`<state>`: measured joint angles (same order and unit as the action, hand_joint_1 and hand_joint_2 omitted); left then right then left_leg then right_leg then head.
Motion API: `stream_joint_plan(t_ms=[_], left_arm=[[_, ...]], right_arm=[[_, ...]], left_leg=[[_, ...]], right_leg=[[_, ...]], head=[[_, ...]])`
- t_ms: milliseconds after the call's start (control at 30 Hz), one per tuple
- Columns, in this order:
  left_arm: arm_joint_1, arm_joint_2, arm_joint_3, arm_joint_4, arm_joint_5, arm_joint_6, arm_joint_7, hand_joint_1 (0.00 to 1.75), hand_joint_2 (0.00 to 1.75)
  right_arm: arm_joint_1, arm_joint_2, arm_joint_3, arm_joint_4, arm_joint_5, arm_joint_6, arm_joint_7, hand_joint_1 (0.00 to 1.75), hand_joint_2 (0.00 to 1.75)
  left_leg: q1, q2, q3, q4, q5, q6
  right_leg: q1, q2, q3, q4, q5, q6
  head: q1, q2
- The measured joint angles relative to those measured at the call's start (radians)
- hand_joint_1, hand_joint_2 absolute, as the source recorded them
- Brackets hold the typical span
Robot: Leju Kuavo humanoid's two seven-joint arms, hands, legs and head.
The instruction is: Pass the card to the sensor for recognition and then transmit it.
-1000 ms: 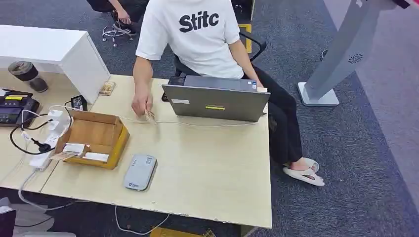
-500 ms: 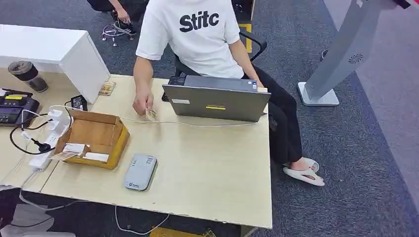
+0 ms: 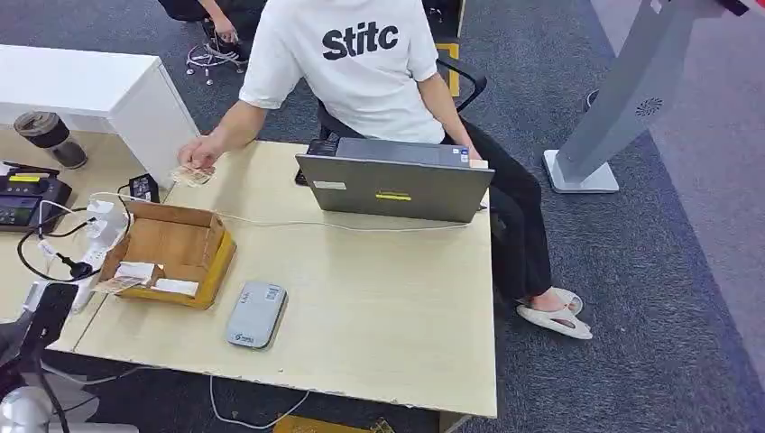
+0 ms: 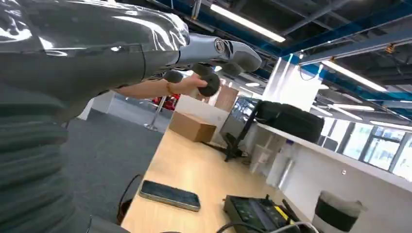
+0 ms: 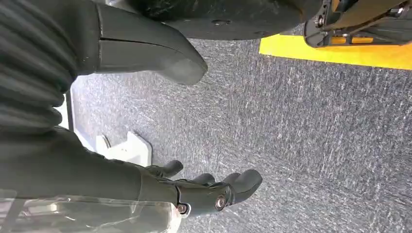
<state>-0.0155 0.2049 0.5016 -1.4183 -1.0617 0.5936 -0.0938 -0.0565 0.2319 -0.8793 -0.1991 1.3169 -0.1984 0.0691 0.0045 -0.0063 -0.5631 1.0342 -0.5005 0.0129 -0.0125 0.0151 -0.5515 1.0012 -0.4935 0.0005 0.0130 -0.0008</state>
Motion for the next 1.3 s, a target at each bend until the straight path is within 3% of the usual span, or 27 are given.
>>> stream_joint_plan(t_ms=[167,333,600,900,1300], left_arm=[[-0.078,0.005,-0.154,0.069,-0.12,0.007,0.031,0.0,1.75],[-0.132,-0.003,-0.32,0.082,-0.161,-0.007,0.063,0.0,1.75],[-0.148,-0.008,-0.481,0.04,-0.204,-0.029,0.084,0.0,1.75],[-0.142,-0.015,-0.544,-0.02,-0.22,-0.017,0.094,0.0,1.75],[-0.126,-0.021,-0.552,-0.045,-0.209,0.019,0.094,0.0,1.75]], right_arm=[[-0.003,0.0,0.006,0.0,0.005,0.005,0.01,0.0,1.75],[-0.004,0.0,0.006,-0.001,0.015,0.006,0.011,0.0,1.75],[-0.004,0.0,0.01,-0.001,0.016,0.006,0.015,0.0,1.75],[-0.004,0.0,0.014,-0.001,0.016,0.006,0.017,0.0,1.75],[-0.004,0.0,0.014,-0.001,0.016,0.006,0.014,0.0,1.75]], left_leg=[[0.0,0.0,0.0,0.0,0.0,0.0],[0.0,0.0,0.0,0.001,0.0,0.0],[0.0,0.001,-0.001,0.0,0.0,0.0],[0.0,0.001,-0.001,0.0,0.0,0.0],[0.0,0.001,-0.001,0.0,0.0,0.0]], right_leg=[[0.0,0.0,0.0,0.0,0.0,0.0],[0.0,0.0,0.0,0.0,0.001,0.001],[0.0,0.001,-0.001,0.0,0.001,0.001],[0.0,0.001,0.0,0.0,0.001,0.001],[0.0,0.001,-0.001,0.0,0.001,0.001]], head=[[0.0,0.0],[0.0,0.0],[0.0,0.0],[0.0,0.0],[0.0,0.0]])
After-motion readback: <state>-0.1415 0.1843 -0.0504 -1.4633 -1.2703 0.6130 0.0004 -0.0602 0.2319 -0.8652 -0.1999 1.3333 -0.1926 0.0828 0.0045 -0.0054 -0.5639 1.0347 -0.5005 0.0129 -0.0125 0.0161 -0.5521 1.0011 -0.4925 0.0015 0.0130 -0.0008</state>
